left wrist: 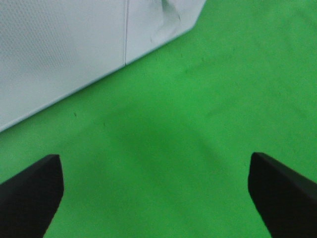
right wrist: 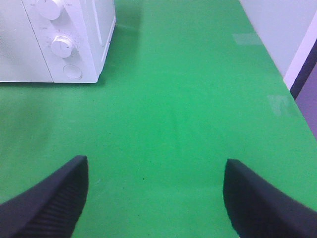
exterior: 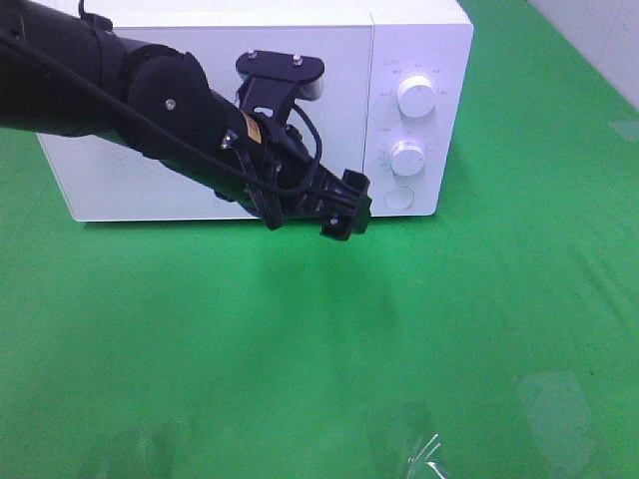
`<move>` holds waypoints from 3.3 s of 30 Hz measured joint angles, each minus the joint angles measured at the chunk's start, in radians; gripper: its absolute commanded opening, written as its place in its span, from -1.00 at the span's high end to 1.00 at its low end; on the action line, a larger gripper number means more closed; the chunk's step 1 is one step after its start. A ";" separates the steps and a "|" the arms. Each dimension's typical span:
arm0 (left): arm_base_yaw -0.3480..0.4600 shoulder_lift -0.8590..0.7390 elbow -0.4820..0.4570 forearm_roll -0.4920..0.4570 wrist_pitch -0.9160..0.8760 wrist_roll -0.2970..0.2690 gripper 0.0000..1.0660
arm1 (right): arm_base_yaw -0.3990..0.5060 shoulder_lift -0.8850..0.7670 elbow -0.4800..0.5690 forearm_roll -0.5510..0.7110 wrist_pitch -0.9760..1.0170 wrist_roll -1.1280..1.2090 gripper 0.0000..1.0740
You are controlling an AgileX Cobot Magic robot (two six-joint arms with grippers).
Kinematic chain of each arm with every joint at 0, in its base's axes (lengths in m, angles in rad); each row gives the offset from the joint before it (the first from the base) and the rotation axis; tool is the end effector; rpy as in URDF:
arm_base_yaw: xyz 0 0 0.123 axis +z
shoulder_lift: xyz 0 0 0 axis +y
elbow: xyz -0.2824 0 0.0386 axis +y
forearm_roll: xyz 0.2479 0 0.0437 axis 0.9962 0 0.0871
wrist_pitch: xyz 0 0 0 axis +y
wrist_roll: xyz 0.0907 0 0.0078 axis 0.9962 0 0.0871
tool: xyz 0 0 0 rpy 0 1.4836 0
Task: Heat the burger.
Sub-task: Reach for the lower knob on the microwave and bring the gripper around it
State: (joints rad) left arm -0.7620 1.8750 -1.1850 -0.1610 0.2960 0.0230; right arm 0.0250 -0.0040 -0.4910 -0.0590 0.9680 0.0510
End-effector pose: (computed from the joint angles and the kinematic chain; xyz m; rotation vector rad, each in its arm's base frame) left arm 0.2844 -0.2773 0.1857 0.8006 2.3866 -0.4350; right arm -0.0008 -0.0044 0.2824 0.0247 1.9552 -0.0195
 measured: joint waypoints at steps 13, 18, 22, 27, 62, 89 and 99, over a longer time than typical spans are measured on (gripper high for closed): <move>-0.005 -0.057 -0.002 -0.072 0.560 0.004 -0.87 | 0.000 0.000 0.000 0.000 0.000 0.000 -0.41; 0.013 -0.094 -0.002 -0.063 0.673 0.004 -0.87 | 0.000 0.000 0.000 0.000 0.000 0.000 -0.41; 0.073 -0.137 -0.002 -0.061 0.739 0.004 -0.86 | 0.000 0.000 0.000 0.000 0.000 0.000 -0.41; 0.200 -0.204 -0.002 -0.060 0.824 0.007 -0.86 | 0.000 0.000 0.000 0.000 0.000 0.000 -0.41; 0.855 -1.121 0.475 -0.121 0.829 0.201 -0.86 | 0.000 0.000 0.000 0.000 0.000 0.000 -0.41; 0.855 -1.817 0.656 -0.052 0.798 0.220 -0.84 | 0.000 0.000 0.000 0.000 0.000 0.000 -0.41; 0.855 -1.880 0.656 -0.058 0.798 0.220 -0.84 | 0.000 0.000 0.000 0.000 0.000 0.000 -0.41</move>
State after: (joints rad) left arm 0.0930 -0.0050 -0.5290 -0.2190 1.0940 0.2430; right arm 0.0250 -0.0040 -0.4910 -0.0590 0.9680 0.0510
